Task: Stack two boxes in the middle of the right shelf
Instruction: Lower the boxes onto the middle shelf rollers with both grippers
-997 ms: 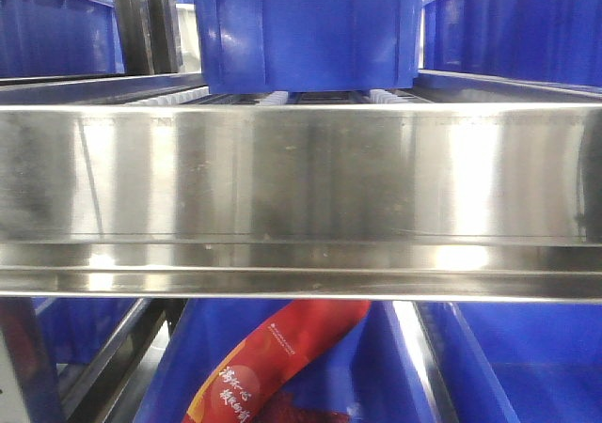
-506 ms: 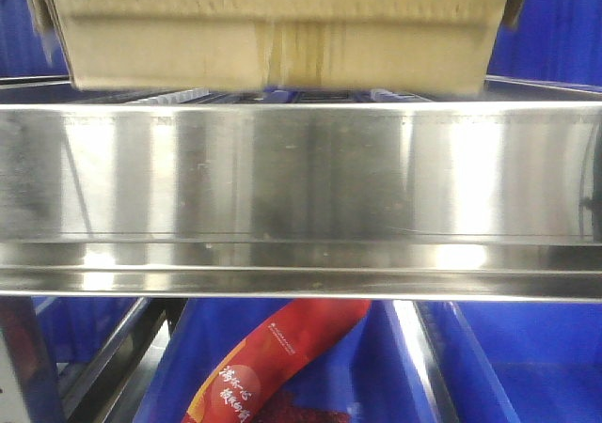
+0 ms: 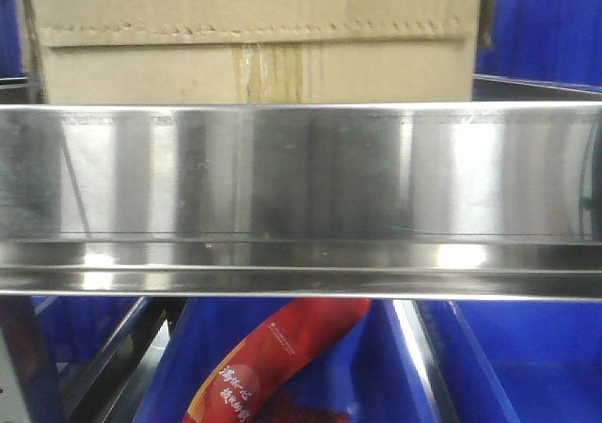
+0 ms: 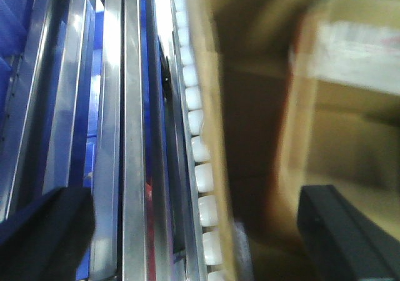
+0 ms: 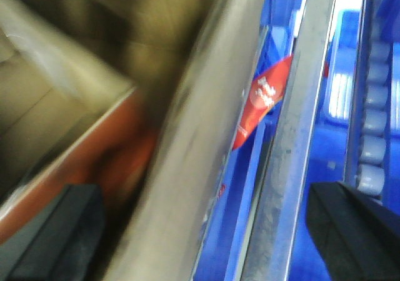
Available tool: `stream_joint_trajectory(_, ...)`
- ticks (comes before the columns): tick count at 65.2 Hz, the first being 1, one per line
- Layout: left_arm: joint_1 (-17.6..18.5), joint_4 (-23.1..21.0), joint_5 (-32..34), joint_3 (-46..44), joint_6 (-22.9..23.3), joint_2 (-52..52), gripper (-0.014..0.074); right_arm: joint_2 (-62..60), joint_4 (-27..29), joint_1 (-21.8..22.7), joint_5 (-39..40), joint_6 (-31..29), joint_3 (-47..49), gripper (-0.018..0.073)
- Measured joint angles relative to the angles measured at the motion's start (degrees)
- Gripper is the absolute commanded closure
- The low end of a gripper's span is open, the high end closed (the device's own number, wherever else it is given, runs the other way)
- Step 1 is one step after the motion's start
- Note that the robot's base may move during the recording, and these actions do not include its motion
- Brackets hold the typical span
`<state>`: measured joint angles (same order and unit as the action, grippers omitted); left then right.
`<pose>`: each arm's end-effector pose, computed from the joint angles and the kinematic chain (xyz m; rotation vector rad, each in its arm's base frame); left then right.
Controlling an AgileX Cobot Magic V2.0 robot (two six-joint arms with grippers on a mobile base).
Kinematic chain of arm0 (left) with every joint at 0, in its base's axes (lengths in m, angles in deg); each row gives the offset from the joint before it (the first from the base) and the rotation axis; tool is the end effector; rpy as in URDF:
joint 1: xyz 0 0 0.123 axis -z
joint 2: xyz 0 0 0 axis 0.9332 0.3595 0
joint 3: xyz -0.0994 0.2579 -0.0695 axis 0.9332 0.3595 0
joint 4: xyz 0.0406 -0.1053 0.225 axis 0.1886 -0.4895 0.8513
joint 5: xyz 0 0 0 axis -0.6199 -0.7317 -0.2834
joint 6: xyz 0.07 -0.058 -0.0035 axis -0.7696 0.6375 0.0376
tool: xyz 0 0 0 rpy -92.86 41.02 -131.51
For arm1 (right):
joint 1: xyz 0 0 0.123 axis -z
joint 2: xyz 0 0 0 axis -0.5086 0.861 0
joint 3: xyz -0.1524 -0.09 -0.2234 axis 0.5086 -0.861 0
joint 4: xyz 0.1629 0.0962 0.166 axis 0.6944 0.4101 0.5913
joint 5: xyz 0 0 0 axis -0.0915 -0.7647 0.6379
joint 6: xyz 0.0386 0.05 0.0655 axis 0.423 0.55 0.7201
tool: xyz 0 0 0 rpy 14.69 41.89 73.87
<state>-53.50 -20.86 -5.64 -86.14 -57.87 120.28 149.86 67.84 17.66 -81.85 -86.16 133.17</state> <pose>0.3528 -0.0792 0.4555 0.1509 2.3483 0.0693 0.3217 0.0960 0.4501 -0.3094 2.3004 0.4254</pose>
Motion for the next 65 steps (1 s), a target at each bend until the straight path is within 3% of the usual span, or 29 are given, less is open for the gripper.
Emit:
stream_joint_trajectory(11,0.0,-1.3,0.23,0.0,0.0,-4.2,0.0099,-3.6,0.0,0.0,0.22,0.0,0.0,-0.0006)
stream_joint_trajectory(18,0.0,-3.0,0.23,0.14,0.0,-8.82,0.0114,-7.34,0.0,0.0,0.1,0.0,-0.15,0.0076)
stream_joint_trajectory(27,0.0,-3.71,0.35,3.94,0.0,-16.88,0.0268,-13.78,-0.51,0.0,0.64,-0.59,-5.09,0.0366)
stream_joint_trajectory(34,-0.05,-2.95,0.35,12.17,0.0,-24.27,0.0488,-19.22,-0.67,0.0,3.82,-1.68,-12.78,0.0608)
stream_joint_trajectory(39,-0.05,-2.79,1.31,19.49,0.0,-28.77,0.0612,-22.47,-0.9,0.0,6.69,-2.16,-18.69,0.072)
stream_joint_trajectory(43,-0.05,-2.79,3.51,25.32,0.0,-32.49,0.071,-25.35,-1.02,0.0,9.02,-3.09,-23.25,0.0718)
stream_joint_trajectory(65,-0.05,-2.55,23.71,59.43,0.0,-56.73,0.0707,-43.41,-1.02,0.0,27.41,-8.54,-52.48,0.0721)
